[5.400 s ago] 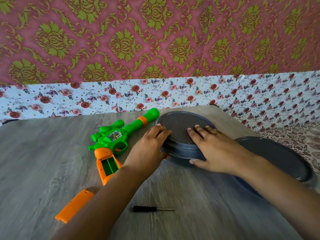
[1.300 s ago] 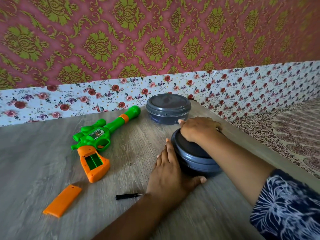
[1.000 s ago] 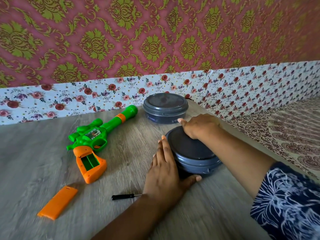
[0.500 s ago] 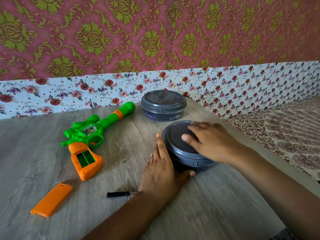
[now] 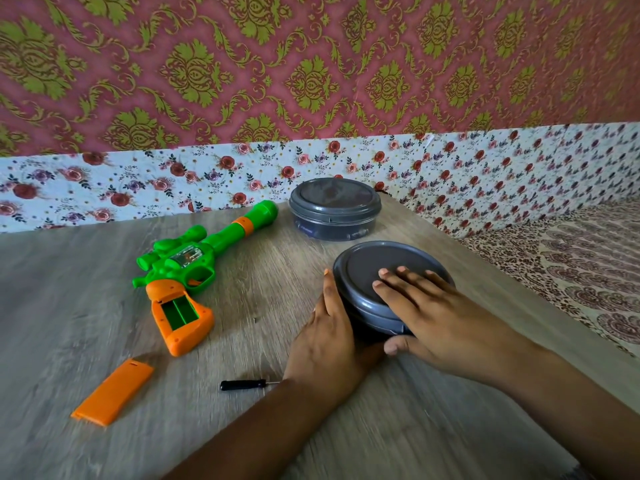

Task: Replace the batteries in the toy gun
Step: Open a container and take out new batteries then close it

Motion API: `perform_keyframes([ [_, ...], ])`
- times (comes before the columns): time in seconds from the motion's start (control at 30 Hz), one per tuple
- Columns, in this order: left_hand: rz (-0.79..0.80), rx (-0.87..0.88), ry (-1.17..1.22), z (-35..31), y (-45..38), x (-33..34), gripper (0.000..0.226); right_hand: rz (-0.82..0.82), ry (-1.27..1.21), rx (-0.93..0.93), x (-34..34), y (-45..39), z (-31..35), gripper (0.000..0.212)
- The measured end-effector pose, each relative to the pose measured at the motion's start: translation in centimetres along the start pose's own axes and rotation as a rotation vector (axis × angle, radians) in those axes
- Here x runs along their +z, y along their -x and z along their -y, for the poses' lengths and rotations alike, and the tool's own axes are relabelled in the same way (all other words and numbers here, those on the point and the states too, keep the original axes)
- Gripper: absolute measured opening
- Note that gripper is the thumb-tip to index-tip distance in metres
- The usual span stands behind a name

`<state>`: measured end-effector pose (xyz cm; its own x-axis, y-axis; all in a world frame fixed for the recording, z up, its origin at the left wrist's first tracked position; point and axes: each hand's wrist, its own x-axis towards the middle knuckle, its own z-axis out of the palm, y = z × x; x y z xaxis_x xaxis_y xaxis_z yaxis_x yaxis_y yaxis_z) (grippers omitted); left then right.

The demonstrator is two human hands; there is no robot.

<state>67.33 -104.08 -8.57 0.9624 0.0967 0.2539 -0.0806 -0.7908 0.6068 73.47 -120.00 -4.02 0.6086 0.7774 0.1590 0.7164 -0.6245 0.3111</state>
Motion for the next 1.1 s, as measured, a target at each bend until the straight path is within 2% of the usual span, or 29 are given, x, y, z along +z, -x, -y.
perform_keyframes([
  [0.17, -0.042, 0.031, 0.059, 0.3, -0.1, 0.1, 0.121, -0.322, -0.003, -0.067, 2.8, 0.6, 0.2, 0.071],
  [0.3, -0.045, 0.021, 0.049, 0.4, 0.0, 0.3, 0.118, -0.429, 0.064, -0.088, 3.0, 0.2, 0.6, 0.067],
  [0.5, -0.048, 0.010, 0.161, 0.8, -0.1, 0.7, 0.116, -0.445, 0.058, -0.081, 2.3, -0.4, 1.0, 0.066],
  [0.67, -0.058, 0.004, 0.237, 1.0, -0.5, 0.9, 0.110, -0.483, 0.057, -0.090, 2.2, -0.8, 1.0, 0.051],
  [0.87, -0.017, 0.033, 0.103, 1.1, -0.4, 1.0, 0.117, -0.522, 0.001, -0.112, -0.3, -1.1, -0.1, 0.048],
  [1.03, -0.015, 0.056, 0.087, 0.7, -0.2, 0.9, 0.102, -0.464, -0.144, -0.097, -1.7, -0.7, -1.6, 0.057],
  [1.1, -0.017, 0.048, 0.053, 0.6, -0.2, 0.9, 0.099, -0.467, -0.198, -0.073, -1.9, -0.4, -2.6, 0.054],
])
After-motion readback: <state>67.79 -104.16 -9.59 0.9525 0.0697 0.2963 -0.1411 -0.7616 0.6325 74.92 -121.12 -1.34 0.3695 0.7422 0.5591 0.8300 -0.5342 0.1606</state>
